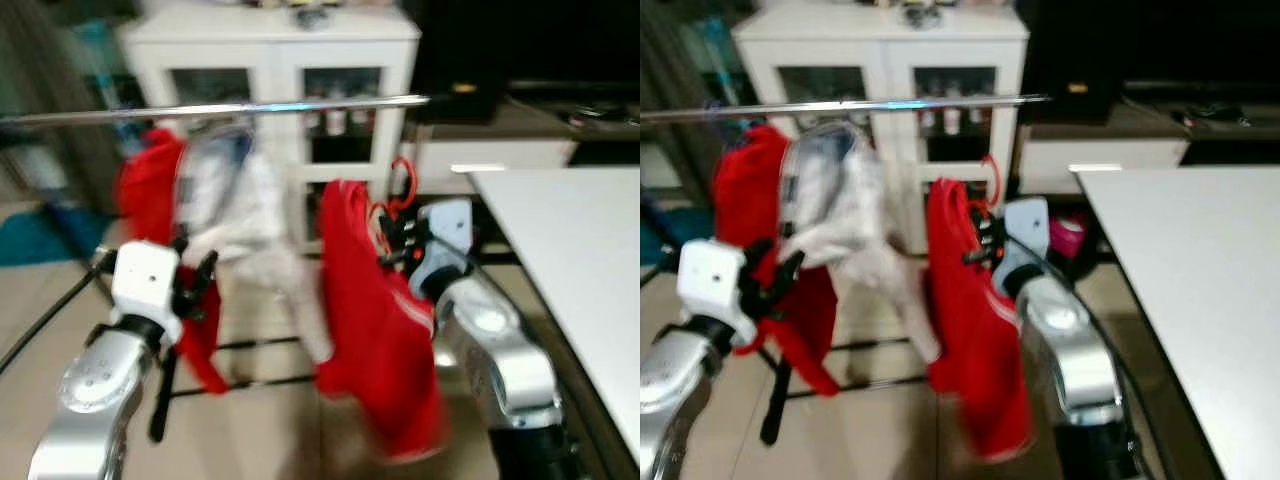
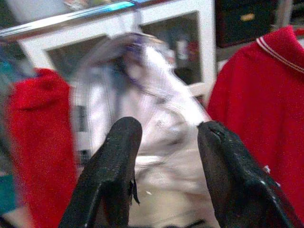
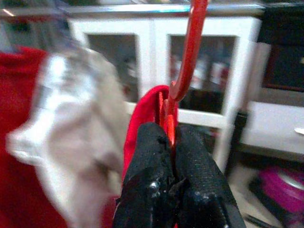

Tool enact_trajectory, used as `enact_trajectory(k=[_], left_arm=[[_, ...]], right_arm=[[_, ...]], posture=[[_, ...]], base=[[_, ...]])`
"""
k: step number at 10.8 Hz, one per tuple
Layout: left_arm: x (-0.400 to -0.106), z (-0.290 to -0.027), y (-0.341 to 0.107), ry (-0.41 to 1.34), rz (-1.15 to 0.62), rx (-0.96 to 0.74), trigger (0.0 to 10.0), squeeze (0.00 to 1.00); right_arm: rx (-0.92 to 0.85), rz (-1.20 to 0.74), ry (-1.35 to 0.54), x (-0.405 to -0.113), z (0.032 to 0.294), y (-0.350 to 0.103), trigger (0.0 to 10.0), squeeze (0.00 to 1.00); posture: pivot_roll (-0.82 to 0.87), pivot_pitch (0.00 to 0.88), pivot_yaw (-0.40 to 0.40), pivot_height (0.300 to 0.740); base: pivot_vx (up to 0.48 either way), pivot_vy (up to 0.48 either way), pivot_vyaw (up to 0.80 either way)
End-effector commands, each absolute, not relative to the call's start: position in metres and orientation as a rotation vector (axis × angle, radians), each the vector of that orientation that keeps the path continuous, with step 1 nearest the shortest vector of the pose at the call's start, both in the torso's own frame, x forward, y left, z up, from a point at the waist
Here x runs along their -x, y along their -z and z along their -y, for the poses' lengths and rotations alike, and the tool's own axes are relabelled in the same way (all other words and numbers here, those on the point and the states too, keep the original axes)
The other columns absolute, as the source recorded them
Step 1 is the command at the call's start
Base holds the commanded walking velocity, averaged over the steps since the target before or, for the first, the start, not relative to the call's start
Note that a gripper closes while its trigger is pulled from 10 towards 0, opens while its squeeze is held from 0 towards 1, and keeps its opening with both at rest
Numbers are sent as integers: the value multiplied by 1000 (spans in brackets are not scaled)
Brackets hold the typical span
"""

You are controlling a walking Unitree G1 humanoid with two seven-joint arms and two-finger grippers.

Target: Hang hanger

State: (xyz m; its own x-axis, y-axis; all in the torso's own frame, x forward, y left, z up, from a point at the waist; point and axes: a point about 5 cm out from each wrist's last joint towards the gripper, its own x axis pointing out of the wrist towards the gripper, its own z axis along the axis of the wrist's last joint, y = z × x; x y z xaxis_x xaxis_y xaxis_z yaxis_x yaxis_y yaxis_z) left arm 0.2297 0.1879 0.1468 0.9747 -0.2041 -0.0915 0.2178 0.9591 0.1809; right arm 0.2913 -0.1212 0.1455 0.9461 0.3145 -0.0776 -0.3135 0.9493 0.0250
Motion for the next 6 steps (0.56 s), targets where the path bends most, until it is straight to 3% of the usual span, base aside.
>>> enact_trajectory(k=[1,6], left_arm=[[-230,-192,-150,200,-63,-211,10000,0],[-230,-186,-150,252,-65,-224,10000,0]], right_arm=[[-15,-19,-321,-295,119,-158,10000,0],[66,63,-386,-303,104,-170,10000,0]], posture=[[-33,0,28,740],[-31,0,28,740]], base=[[364,0,0],[359,0,0]])
